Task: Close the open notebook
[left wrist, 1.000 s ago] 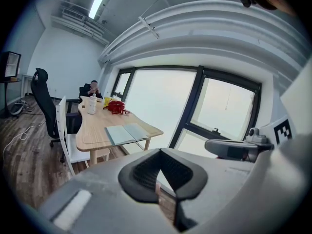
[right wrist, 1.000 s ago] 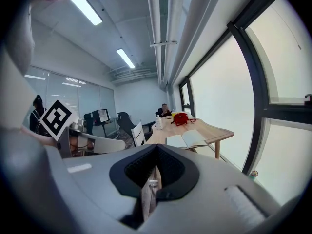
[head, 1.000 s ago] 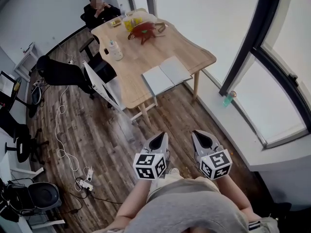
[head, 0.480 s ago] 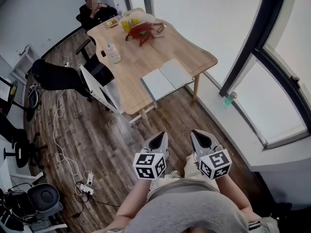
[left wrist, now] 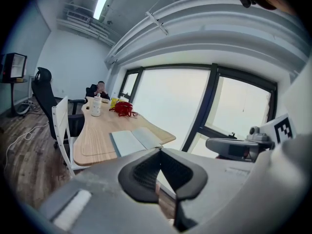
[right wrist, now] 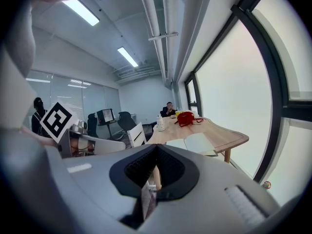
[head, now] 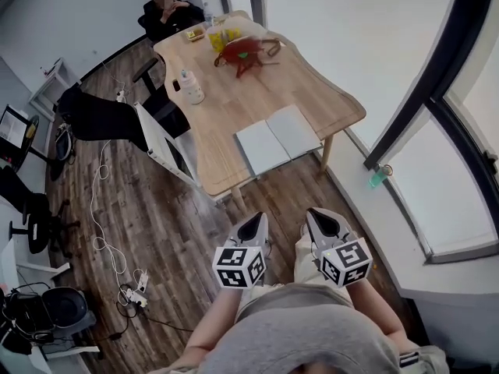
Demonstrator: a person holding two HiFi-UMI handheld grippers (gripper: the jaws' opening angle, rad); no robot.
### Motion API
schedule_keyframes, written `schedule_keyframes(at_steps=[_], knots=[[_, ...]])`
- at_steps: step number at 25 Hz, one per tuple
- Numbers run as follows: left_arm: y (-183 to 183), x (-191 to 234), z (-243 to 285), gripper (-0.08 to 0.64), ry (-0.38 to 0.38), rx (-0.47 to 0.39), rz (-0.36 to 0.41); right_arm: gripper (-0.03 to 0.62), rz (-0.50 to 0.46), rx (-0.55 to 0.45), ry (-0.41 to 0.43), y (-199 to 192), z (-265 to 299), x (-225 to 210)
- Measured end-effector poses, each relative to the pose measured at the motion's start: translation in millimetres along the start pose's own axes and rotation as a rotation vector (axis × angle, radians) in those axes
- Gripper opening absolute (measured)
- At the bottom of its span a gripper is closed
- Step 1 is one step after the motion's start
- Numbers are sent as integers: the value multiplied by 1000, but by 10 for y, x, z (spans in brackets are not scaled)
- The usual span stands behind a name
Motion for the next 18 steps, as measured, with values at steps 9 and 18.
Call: schedule_keyframes(at_steps=[9, 18], knots=[[406, 32, 683, 3, 122, -58, -36, 2, -37, 18, 115, 413, 603, -800], [644, 31, 1303, 3, 227, -86, -69, 2, -75, 52, 220, 675, 1173, -1452]])
Point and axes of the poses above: the fingertips, and each gripper's own axes: z forward along the fingers, x to its left, y out of its top, the point moved 8 cm from there along -z, backward along the fingers, and after that the axes turned 1 degree about -y, right-handed, at the moved point
